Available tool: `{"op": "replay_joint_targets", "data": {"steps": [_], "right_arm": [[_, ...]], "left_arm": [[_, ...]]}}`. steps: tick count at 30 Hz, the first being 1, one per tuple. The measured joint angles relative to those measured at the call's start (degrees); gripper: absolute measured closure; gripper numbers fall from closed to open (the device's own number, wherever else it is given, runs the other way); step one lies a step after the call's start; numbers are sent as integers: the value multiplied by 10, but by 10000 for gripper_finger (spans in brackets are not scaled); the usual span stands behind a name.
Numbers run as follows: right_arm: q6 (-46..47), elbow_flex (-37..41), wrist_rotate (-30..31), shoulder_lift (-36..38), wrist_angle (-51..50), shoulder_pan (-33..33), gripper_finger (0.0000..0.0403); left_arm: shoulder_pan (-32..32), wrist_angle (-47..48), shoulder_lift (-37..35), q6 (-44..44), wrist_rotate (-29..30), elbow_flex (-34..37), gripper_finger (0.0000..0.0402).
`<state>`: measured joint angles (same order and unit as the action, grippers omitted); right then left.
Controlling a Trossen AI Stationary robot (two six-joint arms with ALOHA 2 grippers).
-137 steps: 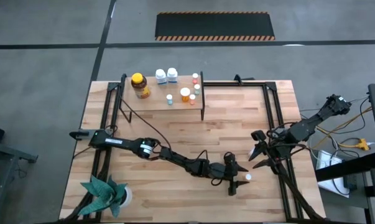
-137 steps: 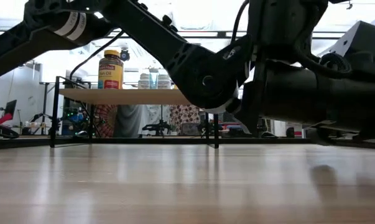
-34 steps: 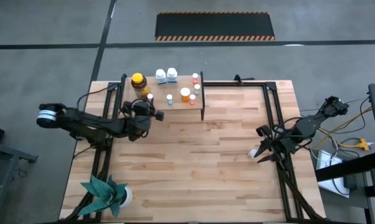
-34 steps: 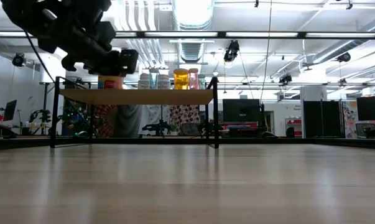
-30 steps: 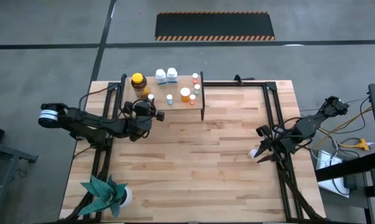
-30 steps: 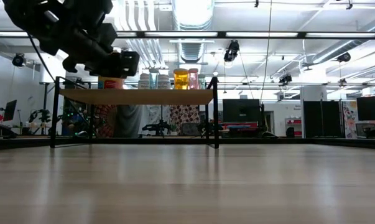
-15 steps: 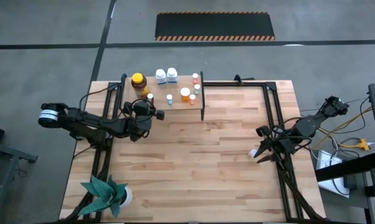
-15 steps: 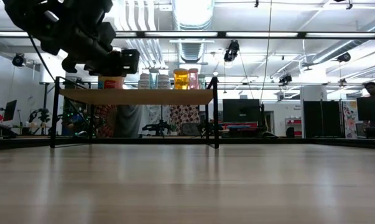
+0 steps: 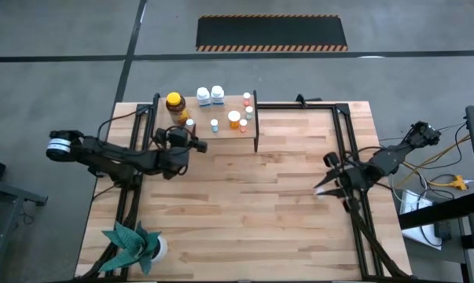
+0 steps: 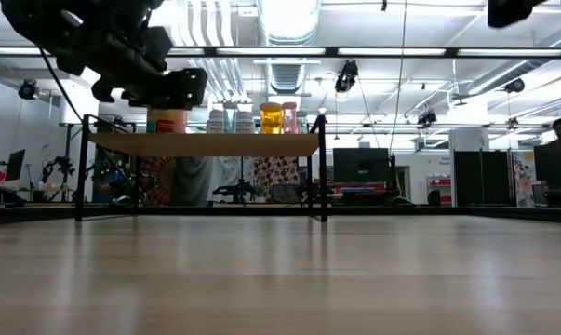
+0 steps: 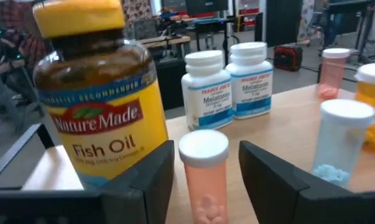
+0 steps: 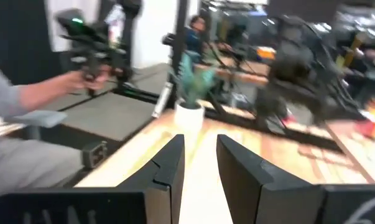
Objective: Pick and place medicine bottles onto shelf by color
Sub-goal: Put the transparent pill bottle on the shelf
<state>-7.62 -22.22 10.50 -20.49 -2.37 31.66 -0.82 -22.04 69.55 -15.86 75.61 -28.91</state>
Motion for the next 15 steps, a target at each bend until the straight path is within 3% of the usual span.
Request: {"op": "replay_joint_targets", "data": {"steps": [5, 8, 15], "right_arm": [[113, -26, 77, -25, -43, 0, 319], [213, -73, 123, -50, -128, 0, 319], [444, -206, 135, -158, -363, 0, 319]], "left_arm": [[-25, 0, -33, 64, 0, -3, 237], [-40, 0, -56, 101, 0, -5, 237], [-77, 0, -111, 157, -1, -12, 237]]}}
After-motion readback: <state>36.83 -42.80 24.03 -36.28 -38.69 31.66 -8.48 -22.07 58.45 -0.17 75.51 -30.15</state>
